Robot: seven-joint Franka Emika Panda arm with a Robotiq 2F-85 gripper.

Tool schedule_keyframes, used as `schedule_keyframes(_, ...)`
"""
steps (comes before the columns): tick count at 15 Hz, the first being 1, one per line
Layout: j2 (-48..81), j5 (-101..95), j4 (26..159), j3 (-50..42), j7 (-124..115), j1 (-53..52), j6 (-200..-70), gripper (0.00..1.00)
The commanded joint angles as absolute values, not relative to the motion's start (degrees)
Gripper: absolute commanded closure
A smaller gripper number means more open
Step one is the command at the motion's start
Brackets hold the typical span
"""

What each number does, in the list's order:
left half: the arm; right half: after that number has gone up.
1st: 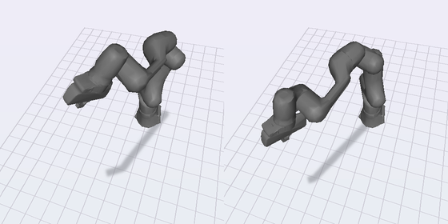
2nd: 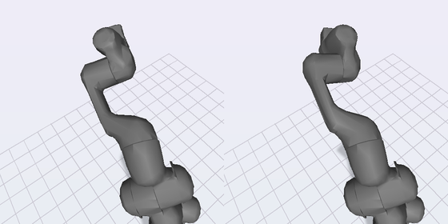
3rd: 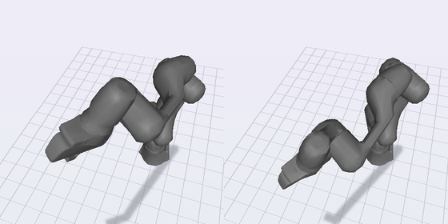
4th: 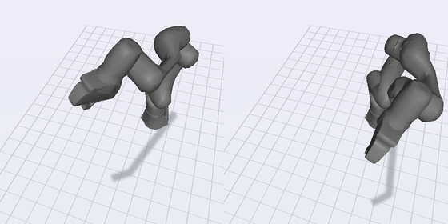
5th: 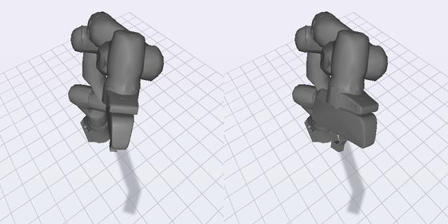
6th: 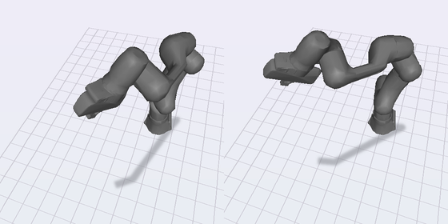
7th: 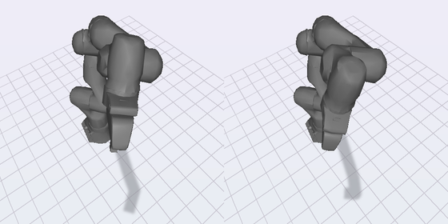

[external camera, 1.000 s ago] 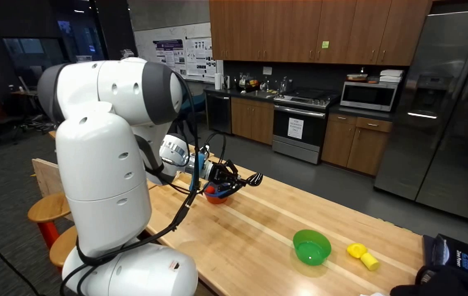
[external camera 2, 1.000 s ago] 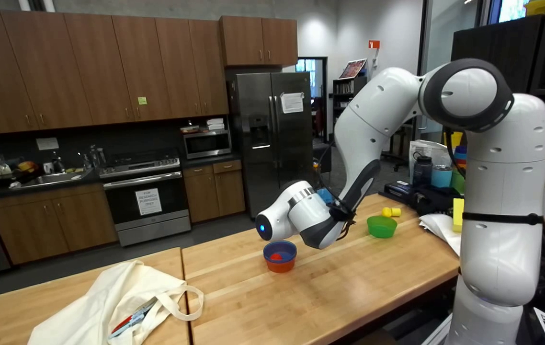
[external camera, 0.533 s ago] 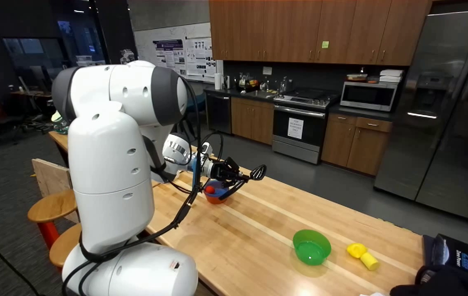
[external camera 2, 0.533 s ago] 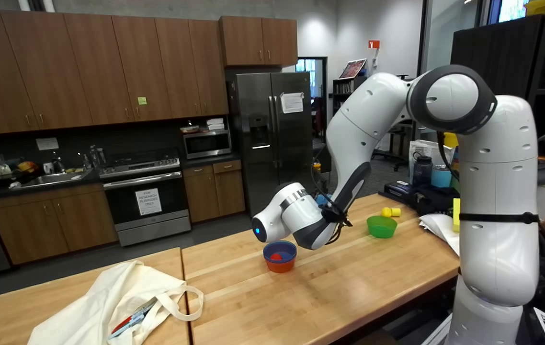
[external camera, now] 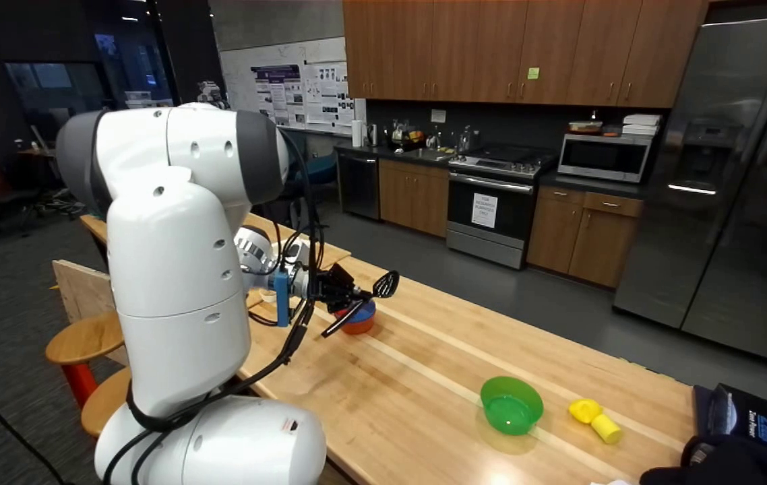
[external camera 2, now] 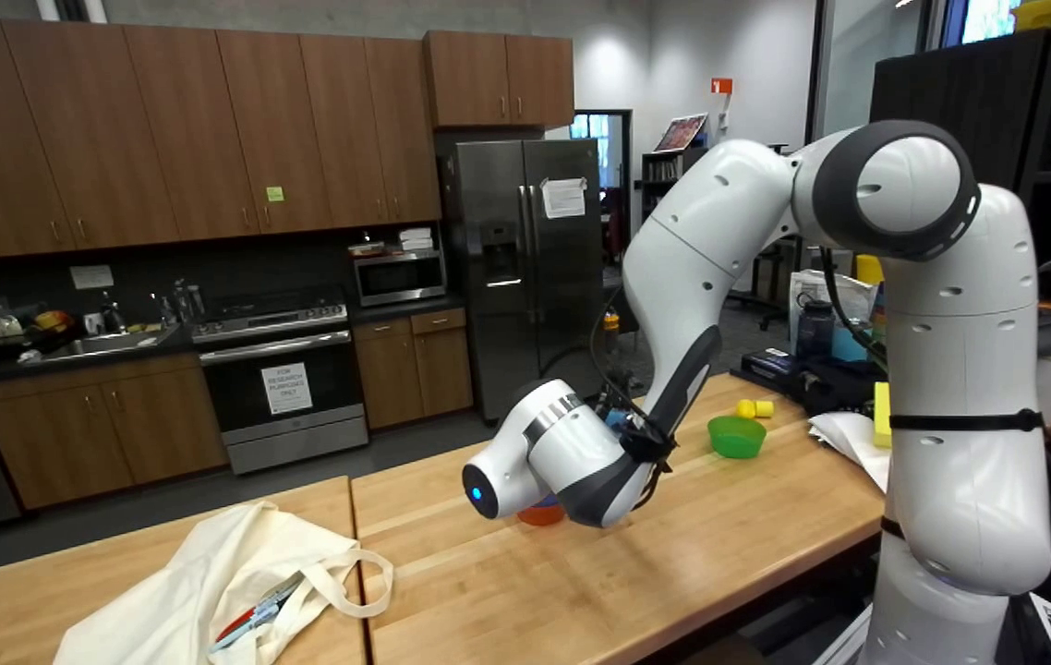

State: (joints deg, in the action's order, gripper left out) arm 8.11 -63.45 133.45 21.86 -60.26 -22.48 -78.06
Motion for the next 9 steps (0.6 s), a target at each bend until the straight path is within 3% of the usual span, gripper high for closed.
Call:
schedule_keyframes(1,7.9,-62.7,135.6,24.0,-63.8,-25.1,-76.1,0.98)
schedule_keyframes(9,8.5,-63.1,139.2,27.0,-67.3,-28.0,-77.0,0.98)
